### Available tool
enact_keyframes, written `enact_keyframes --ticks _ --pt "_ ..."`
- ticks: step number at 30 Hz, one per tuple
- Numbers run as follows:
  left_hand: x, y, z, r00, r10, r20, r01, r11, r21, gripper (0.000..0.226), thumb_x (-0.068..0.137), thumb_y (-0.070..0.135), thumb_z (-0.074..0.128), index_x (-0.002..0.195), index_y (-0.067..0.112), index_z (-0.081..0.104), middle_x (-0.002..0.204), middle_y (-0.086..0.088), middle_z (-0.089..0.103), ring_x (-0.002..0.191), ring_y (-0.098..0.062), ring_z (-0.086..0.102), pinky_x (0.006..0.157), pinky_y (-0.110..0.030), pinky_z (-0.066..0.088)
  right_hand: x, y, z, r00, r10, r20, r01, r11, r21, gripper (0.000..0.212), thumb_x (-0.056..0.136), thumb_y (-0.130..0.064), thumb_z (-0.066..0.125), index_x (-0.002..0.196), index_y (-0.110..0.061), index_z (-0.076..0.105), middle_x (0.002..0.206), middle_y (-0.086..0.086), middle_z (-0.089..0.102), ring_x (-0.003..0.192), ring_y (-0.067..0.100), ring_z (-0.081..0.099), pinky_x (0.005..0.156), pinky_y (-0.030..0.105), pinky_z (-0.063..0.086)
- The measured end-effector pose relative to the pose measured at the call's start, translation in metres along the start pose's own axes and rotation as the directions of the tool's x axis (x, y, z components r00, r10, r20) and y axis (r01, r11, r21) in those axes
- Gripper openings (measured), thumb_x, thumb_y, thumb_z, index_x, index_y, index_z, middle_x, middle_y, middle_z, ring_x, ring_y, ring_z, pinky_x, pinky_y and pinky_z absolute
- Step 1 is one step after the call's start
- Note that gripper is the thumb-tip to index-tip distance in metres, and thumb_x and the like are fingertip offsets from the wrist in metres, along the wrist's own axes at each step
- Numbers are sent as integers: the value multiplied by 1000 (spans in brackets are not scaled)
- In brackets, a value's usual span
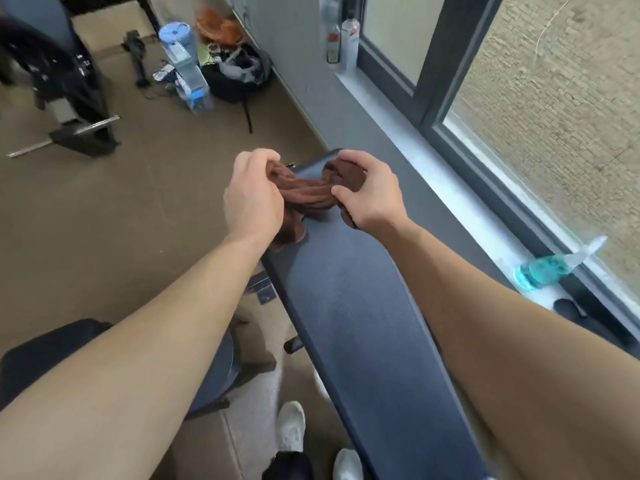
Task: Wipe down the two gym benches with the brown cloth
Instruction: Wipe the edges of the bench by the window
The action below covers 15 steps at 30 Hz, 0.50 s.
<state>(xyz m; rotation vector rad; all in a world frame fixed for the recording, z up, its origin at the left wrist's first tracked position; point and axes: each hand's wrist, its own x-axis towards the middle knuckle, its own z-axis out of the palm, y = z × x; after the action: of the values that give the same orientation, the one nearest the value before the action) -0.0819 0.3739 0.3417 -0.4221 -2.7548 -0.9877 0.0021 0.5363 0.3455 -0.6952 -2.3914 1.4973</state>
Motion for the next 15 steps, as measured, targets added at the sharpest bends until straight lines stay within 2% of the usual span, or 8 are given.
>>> enact_keyframes --ticks 2,4,5,7,8,9,11,15 --pt "27 -16 10 994 84 71 -96 977 188 40 85 2 47 115 23 65 127 -1 55 118 -27 51 99 -40 43 36 -8 23 995 -99 25 99 995 3 60 82 -7 63 140 -18 53 132 -4 64 122 9 60 109 34 46" --pt "43 -39 33 960 106 258 -198 911 362 34 94 19 44 122 19 62 135 -2 55 134 -26 41 114 -46 29 64 -4 50 972 -195 131 223 943 -249 61 86 -15 55 146 -20 48 146 2 53 133 23 50 115 40 36" --pt "44 -49 45 941 95 325 -228 888 400 38 98 28 37 126 17 59 137 -3 56 137 -24 40 116 -47 24 73 2 62 964 -187 189 254 862 -440 56 91 -26 49 147 -23 46 153 3 45 139 30 41 117 46 30" --pt "46 -63 64 928 122 353 -282 849 448 46 100 38 27 124 13 57 131 -5 60 131 -24 47 115 -46 27 86 14 81 957 -162 240 279 736 -616 49 99 -43 33 142 -27 51 153 2 43 143 32 33 120 52 20" --pt "48 -64 67 923 149 355 -307 840 448 46 100 40 25 116 14 59 121 -6 64 121 -25 55 111 -45 32 93 18 88 956 -197 215 291 718 -632 47 100 -45 31 131 -27 61 142 3 53 136 32 43 118 52 23" --pt "55 -65 70 915 180 361 -336 834 438 44 100 40 25 108 15 60 109 -7 66 108 -28 61 105 -45 37 106 18 95 955 -241 173 295 702 -649 45 100 -45 31 113 -25 69 124 4 64 121 32 55 114 49 30" --pt "63 -61 70 908 230 351 -368 839 402 40 101 40 28 99 16 60 101 -10 64 93 -33 64 91 -45 45 130 11 93 957 -262 126 274 668 -692 45 100 -44 35 84 -22 70 91 6 67 93 35 64 96 42 43" --pt "75 -59 71 885 216 413 -365 873 325 41 100 40 31 105 15 62 123 -8 62 107 -30 61 82 -43 49 176 -3 88 973 38 226 162 584 -796 39 96 -47 36 77 -22 59 91 8 69 87 36 61 68 35 40"
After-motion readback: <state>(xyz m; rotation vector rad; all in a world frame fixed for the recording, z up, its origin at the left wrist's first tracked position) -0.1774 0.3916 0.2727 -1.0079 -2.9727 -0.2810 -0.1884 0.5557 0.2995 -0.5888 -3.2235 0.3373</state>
